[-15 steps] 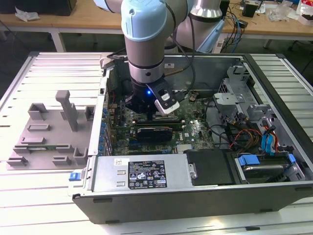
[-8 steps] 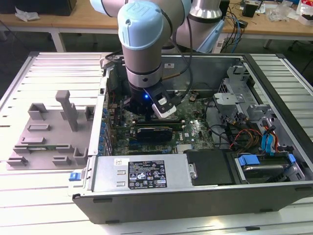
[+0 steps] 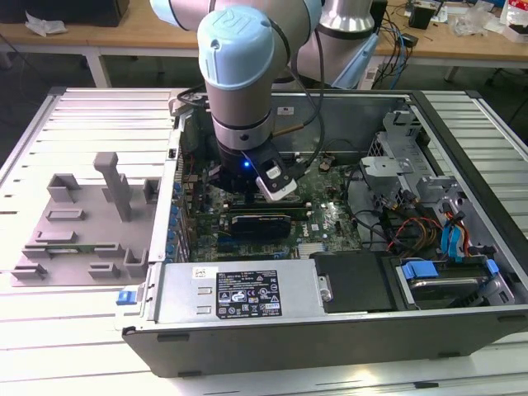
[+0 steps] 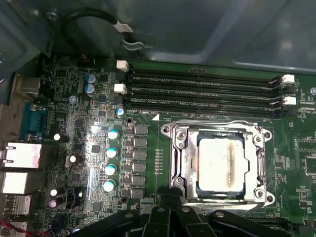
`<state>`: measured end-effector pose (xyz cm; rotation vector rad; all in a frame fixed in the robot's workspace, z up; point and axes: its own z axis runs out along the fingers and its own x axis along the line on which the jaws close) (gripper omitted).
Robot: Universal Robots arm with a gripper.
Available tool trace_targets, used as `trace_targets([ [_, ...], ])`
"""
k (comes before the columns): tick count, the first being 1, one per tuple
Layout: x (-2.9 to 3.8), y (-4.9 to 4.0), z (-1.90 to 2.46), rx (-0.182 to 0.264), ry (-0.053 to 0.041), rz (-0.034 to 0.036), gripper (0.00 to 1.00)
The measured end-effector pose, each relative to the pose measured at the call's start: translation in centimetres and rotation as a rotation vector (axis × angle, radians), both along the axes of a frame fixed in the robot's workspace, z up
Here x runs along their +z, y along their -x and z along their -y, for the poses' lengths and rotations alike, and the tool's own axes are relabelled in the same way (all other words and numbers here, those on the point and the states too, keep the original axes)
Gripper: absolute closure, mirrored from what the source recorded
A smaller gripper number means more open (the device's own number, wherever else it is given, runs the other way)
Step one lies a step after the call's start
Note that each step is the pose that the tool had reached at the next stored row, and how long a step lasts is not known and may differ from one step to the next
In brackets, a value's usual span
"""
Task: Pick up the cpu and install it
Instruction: 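Install the second cpu locking lever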
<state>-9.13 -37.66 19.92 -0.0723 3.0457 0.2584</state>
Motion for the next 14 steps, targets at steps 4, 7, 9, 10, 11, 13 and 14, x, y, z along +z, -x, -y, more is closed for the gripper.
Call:
trace_targets([
  [4, 0.87, 0.0, -0.02, 0.0, 0.0003, -0.0001, 0.89],
  [7, 2.63, 0.01, -0.08, 0.0, 0.0042, -0.0001, 0.89],
  [9, 4.04, 0.0, -0.14, 0.0, 0.0107, -0.0001, 0.89],
  [10, 4.89, 0.0, -0.16, 0.0, 0.0135, 0.0001, 0.89],
  [11, 5.5, 0.0, -0.18, 0.0, 0.0189, -0.0001, 0.89],
  [13, 5.57, -0.39, -0.19, 0.0, 0.0215, -0.0006, 0.89],
  [14, 5.57, -0.83, -0.19, 0.0, 0.0218, -0.001, 0.89],
])
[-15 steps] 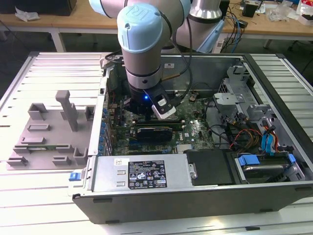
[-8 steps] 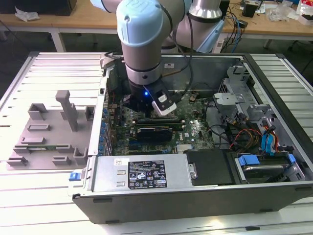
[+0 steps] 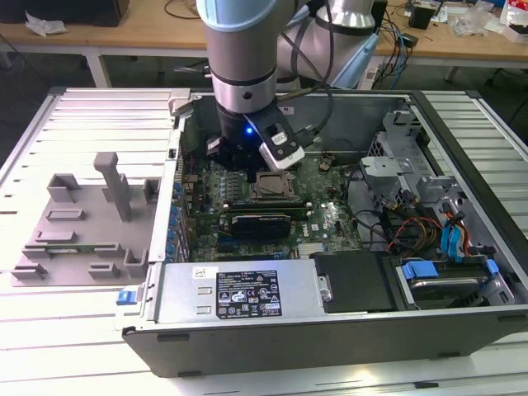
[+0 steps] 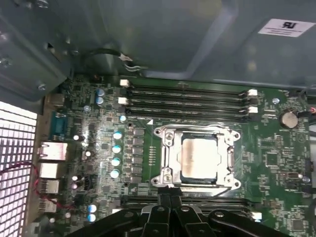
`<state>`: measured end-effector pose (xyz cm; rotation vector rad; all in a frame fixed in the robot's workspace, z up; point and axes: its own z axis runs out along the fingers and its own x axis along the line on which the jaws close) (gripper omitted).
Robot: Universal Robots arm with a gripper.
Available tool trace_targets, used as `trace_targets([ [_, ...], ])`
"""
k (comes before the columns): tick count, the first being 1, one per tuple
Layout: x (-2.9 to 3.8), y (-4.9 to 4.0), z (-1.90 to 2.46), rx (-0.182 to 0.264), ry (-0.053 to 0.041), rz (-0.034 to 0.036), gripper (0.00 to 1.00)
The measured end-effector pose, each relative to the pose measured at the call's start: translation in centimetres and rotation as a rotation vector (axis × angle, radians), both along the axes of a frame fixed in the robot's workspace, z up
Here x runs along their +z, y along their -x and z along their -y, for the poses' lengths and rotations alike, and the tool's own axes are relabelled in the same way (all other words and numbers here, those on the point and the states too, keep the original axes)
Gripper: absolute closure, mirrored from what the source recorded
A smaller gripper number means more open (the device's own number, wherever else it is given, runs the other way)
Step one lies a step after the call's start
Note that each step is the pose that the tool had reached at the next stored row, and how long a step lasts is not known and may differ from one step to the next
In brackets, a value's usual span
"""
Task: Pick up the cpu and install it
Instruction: 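Install the second cpu locking lever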
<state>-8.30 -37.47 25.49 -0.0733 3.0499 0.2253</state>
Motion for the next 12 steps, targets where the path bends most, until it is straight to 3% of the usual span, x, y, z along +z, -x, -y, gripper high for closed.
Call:
trace_targets([
  [4, -0.01, -2.14, 0.01, 0.0, 0.0012, -0.0041, 0.89],
  [6, 0.0, -2.16, 0.32, 0.0, 0.0056, -0.007, 0.89],
  [9, -0.01, -2.16, 0.65, -0.003, 0.035, -0.0198, 0.89],
  [11, -0.11, -2.16, 0.7, -0.003, 0.0369, -0.0202, 0.89],
  [12, -0.49, -2.03, 0.71, -0.003, 0.037, -0.0201, 0.89],
])
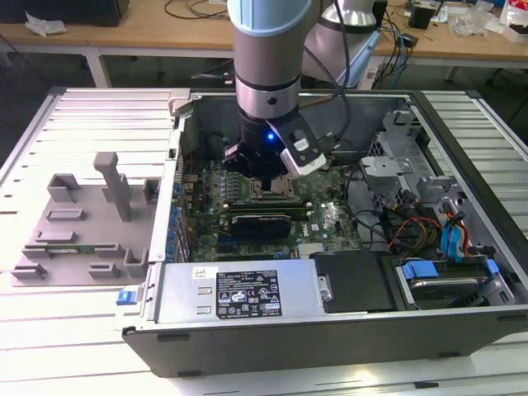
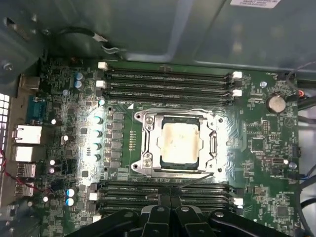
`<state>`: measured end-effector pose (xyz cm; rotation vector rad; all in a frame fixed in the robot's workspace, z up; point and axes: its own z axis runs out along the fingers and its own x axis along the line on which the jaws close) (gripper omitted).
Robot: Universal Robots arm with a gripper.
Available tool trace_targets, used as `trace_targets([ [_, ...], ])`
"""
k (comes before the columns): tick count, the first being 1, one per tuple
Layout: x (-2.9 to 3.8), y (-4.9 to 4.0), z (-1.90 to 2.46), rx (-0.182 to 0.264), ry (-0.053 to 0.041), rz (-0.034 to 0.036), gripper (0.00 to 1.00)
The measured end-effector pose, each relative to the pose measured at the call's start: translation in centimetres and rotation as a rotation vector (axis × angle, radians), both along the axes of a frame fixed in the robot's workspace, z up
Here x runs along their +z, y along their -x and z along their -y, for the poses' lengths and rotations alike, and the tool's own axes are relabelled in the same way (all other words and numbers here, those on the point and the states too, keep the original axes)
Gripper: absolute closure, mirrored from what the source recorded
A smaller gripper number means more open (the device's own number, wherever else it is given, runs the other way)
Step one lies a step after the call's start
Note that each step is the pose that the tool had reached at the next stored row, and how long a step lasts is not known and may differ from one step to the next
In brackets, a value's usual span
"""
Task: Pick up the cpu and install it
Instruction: 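Install the second cpu locking lever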
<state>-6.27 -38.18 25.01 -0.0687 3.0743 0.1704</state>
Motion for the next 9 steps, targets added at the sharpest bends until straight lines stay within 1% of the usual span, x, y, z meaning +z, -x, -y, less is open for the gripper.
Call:
trace_targets([
  [3, -0.77, 0.46, 0.0, 0.0, 0.0001, -0.0001, 0.89],
  [5, -0.8, 0.48, 0.0, 0.0, 0.0024, -0.0001, 0.89],
  [6, -0.85, 0.47, 0.04, 0.0, 0.003, -0.009, 0.89],
  [7, -0.86, 0.46, 0.07, 0.0, 0.003, -0.0142, 0.89],
  [9, -0.86, 0.45, 0.07, 0.0, 0.002, -0.0154, 0.89],
])
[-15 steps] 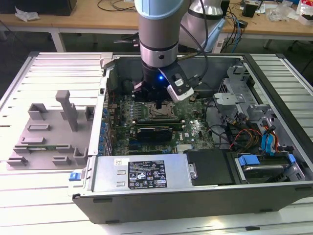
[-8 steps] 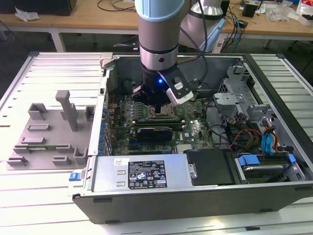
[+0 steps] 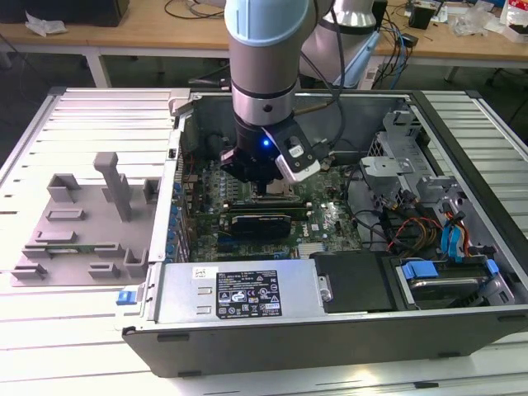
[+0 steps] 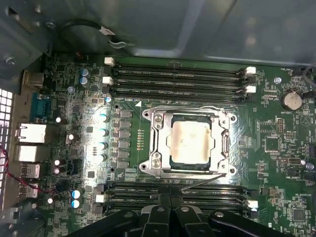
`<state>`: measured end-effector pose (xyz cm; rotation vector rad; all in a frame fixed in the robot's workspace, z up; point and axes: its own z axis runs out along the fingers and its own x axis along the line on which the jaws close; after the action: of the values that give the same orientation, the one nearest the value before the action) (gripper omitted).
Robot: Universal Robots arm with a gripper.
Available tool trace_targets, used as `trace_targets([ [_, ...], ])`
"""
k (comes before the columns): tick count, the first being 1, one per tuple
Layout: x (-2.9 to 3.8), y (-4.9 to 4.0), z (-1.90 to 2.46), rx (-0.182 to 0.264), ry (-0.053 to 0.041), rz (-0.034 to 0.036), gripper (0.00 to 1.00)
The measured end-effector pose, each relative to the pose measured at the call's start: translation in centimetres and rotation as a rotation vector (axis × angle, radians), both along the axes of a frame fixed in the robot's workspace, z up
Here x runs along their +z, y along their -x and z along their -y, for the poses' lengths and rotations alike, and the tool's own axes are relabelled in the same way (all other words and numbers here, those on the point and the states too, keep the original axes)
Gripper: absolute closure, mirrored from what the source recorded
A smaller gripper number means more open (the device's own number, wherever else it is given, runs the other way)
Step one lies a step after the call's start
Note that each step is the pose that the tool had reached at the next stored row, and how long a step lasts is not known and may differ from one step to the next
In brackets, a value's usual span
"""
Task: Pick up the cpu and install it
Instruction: 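Install the second cpu locking lever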
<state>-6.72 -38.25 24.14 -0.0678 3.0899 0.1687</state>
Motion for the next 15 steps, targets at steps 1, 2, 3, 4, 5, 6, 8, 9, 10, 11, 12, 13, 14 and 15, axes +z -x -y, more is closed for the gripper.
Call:
trace_targets([
  [1, -0.01, 0.0, 0.02, 0.0, -0.0006, 0.0001, 0.89],
  [2, 0.0, 0.01, 0.22, 0.0, -0.004, 0.0002, 0.89],
  [3, -0.01, 0.03, 0.34, 0.0, -0.0062, 0.0004, 0.89],
  [4, -0.12, 0.09, 0.38, 0.0, -0.0074, 0.0005, 0.89],
  [5, -0.32, 0.21, 0.43, 0.0, -0.0109, 0.0004, 0.89],
  [6, -0.5, 0.41, 0.44, 0.0, -0.0137, 0.0005, 0.89],
  [8, -1.23, 1.18, 0.44, 0.0, -0.0158, 0.0005, 0.89],
  [9, -1.61, 1.3, 0.45, 0.0, -0.0163, 0.0004, 0.89],
  [10, -2.02, 1.3, 0.44, 0.0, -0.0174, 0.0005, 0.89],
  [11, -2.25, 1.3, 0.44, 0.0, -0.0194, 0.0005, 0.89],
  [12, -2.44, 1.28, 0.45, 0.0, -0.0252, 0.0004, 0.89],
  [13, -2.52, 1.27, 0.44, 0.0, -0.0314, 0.0004, 0.89],
  [14, -2.56, 1.27, 0.44, 0.0, -0.0376, 0.0005, 0.89],
  [15, -2.63, 1.27, 0.45, 0.0, -0.0523, 0.0005, 0.89],
])
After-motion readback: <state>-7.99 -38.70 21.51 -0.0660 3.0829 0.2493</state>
